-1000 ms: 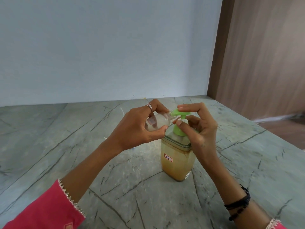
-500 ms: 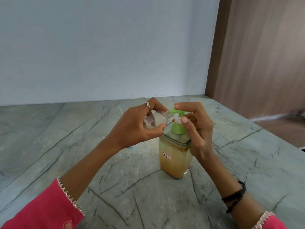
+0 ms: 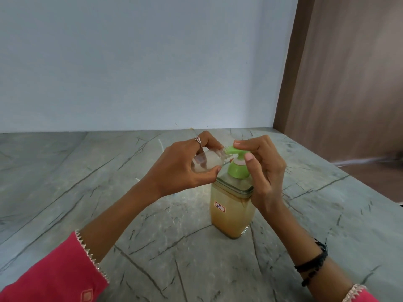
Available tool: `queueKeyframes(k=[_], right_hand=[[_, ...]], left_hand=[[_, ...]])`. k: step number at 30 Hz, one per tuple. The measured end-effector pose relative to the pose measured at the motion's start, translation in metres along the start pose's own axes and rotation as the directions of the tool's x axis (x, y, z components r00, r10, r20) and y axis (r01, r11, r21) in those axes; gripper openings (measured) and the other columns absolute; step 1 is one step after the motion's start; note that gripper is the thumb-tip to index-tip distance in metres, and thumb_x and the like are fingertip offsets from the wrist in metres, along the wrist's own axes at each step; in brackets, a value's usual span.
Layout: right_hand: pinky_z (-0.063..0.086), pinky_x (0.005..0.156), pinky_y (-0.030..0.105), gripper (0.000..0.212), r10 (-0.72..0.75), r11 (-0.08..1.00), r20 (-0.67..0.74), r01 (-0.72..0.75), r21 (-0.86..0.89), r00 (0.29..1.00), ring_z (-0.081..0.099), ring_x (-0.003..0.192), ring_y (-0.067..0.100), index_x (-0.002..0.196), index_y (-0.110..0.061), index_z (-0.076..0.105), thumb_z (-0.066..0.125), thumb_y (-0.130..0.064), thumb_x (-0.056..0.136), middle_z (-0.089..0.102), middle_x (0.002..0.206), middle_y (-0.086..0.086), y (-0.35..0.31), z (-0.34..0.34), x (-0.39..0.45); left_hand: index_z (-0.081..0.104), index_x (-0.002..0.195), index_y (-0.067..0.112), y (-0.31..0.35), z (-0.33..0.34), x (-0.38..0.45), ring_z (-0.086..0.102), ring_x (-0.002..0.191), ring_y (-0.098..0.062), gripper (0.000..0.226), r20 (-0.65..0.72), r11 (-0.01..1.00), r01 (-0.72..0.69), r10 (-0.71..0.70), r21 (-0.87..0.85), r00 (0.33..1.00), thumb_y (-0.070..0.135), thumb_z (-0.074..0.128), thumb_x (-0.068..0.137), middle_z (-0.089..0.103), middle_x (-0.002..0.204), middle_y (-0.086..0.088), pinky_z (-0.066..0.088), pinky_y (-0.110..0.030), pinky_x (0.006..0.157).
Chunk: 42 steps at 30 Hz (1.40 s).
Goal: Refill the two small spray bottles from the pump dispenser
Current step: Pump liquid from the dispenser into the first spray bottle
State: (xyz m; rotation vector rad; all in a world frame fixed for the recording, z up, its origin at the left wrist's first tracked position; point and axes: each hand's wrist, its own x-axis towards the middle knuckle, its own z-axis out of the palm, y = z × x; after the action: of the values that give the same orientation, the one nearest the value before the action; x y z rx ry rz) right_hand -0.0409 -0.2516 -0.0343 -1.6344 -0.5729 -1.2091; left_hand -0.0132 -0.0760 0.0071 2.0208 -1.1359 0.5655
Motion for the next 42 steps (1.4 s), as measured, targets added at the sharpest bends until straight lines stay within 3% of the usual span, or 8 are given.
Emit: queueKeyframes(k=[5,14,18,23,27,33,37,42], right_hand=[[0.052,0.067,0.027,0.024,-0.013,1.0,0.024,0.013,0.02,1.0,0.064,0.087,0.016,0.105,-0.03,0.059,0.044,-0.022,0.089,0.063,0.101,-0.004,0.001,0.0,0.0],[0.055,0.076,0.035,0.033,0.016,1.0,0.084,-0.017,0.01,0.996,0.066,0.096,0.015,0.12,-0.032,0.055,0.044,-0.022,0.09,0.059,0.12,-0.025,0.004,-0.002,-0.008],[0.055,0.068,0.045,0.035,0.037,0.999,0.072,-0.039,0.027,0.997,0.068,0.087,0.018,0.118,-0.037,0.058,0.045,-0.022,0.09,0.065,0.109,-0.02,0.002,-0.003,-0.006],[0.054,0.078,0.036,0.029,-0.011,0.998,0.051,0.008,0.061,0.999,0.066,0.1,0.018,0.111,-0.02,0.062,0.041,-0.022,0.091,0.066,0.112,-0.006,0.0,-0.004,-0.003],[0.046,0.087,0.03,0.027,-0.027,1.0,0.014,0.027,-0.012,1.0,0.06,0.106,0.014,0.101,-0.022,0.066,0.041,-0.024,0.091,0.062,0.11,-0.008,-0.002,-0.002,-0.003],[0.037,0.084,0.022,0.029,-0.096,0.983,-0.043,0.088,-0.16,0.994,0.055,0.095,0.016,0.093,-0.019,0.066,0.037,-0.023,0.091,0.06,0.097,-0.015,-0.004,-0.003,0.002],[0.032,0.08,0.018,0.032,-0.104,0.983,-0.058,0.094,-0.159,0.993,0.051,0.085,0.01,0.09,-0.02,0.067,0.035,-0.021,0.093,0.062,0.088,-0.014,-0.006,-0.004,0.004],[0.03,0.075,0.015,0.029,-0.067,0.992,-0.073,0.059,-0.114,0.995,0.044,0.078,0.006,0.085,-0.021,0.066,0.038,-0.022,0.092,0.054,0.079,-0.024,-0.006,0.002,0.008]], left_hand=[[0.05,0.1,0.038,0.002,-0.002,0.001,0.062,0.071,-0.012,0.032,-0.004,1.0,-0.002,0.002,-0.013,1.0,0.045,0.059,0.07,0.063,0.089,0.014,0.052,-0.033,0.058],[0.048,0.102,0.038,0.003,-0.002,0.0,0.062,0.069,-0.015,0.034,0.0,1.0,-0.015,0.015,0.003,1.0,0.046,0.058,0.071,0.065,0.086,0.008,0.053,-0.034,0.057],[0.048,0.103,0.038,0.003,-0.003,0.001,0.062,0.065,-0.016,0.035,0.002,1.0,-0.002,0.002,0.012,1.0,0.048,0.058,0.071,0.066,0.084,0.006,0.054,-0.036,0.058],[0.048,0.103,0.039,0.003,-0.003,0.001,0.063,0.067,-0.018,0.036,0.011,1.0,0.003,-0.003,0.023,1.0,0.05,0.058,0.07,0.067,0.084,0.003,0.053,-0.036,0.058],[0.048,0.103,0.04,0.002,-0.003,0.001,0.063,0.066,-0.019,0.037,0.013,1.0,0.001,-0.002,0.027,1.0,0.05,0.058,0.07,0.067,0.084,0.003,0.053,-0.037,0.058],[0.047,0.103,0.039,0.002,-0.004,0.002,0.062,0.068,-0.016,0.037,0.017,0.999,-0.011,0.011,0.031,1.0,0.051,0.057,0.07,0.065,0.083,0.008,0.053,-0.035,0.057],[0.049,0.102,0.038,0.003,-0.003,0.002,0.062,0.071,-0.015,0.034,0.009,1.0,-0.021,0.02,0.015,1.0,0.048,0.058,0.071,0.063,0.088,0.017,0.053,-0.034,0.058],[0.05,0.101,0.039,0.002,-0.002,0.0,0.06,0.065,-0.016,0.034,-0.009,1.0,0.004,-0.004,0.013,1.0,0.049,0.058,0.069,0.063,0.082,0.011,0.052,-0.036,0.06]])
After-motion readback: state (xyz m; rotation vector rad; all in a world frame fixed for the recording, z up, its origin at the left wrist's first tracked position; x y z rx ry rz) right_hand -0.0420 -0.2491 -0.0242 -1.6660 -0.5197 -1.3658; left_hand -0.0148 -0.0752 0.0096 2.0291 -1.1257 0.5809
